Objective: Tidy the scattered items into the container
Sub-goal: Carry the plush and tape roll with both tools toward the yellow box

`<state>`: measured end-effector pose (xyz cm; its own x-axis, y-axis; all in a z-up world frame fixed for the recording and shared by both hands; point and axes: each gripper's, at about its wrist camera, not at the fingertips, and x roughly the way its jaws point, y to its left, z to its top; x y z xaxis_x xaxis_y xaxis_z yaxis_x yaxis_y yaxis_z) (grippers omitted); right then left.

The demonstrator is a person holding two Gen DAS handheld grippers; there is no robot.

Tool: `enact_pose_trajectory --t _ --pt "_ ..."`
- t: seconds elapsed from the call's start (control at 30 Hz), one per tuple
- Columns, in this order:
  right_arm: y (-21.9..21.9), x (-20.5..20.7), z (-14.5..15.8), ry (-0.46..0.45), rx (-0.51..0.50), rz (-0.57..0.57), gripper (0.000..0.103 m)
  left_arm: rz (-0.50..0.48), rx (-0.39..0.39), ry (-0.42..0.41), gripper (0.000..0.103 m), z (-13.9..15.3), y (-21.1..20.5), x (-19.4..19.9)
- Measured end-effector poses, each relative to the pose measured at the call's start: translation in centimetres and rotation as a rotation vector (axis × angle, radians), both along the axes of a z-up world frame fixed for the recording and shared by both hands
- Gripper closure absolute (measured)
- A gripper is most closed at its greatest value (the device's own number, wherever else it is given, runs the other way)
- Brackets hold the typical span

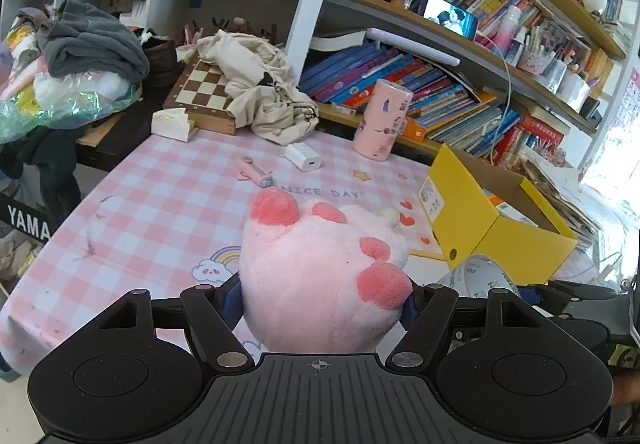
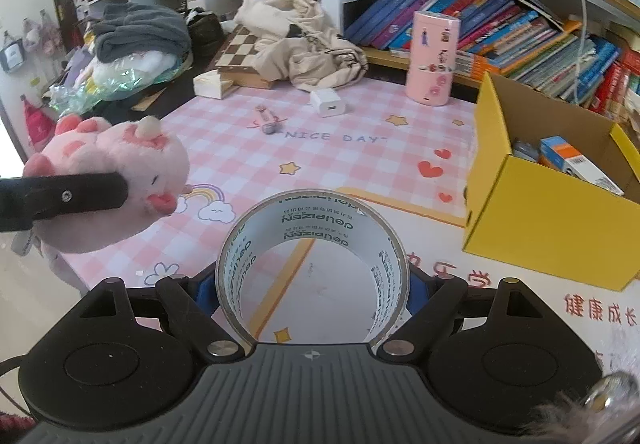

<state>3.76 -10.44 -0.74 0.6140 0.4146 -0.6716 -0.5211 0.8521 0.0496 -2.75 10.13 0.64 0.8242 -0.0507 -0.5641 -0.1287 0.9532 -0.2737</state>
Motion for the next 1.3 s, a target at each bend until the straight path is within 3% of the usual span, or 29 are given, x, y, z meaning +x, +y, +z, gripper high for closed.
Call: enact_pose_trajectory --t 0.23,1.3 --pt "-0.8 -0.8 0.0 -0.004 -0.011 -0.031 0.019 -0.015 -0.016 -0.01 0.032 -0.1 -0.3 -0.2" --pt "-8.1 -2.7 -0.3 0.007 -0.042 -0.295 0.019 -0.256 -0.031 -0.01 0.032 -0.5 -6.0 3.3"
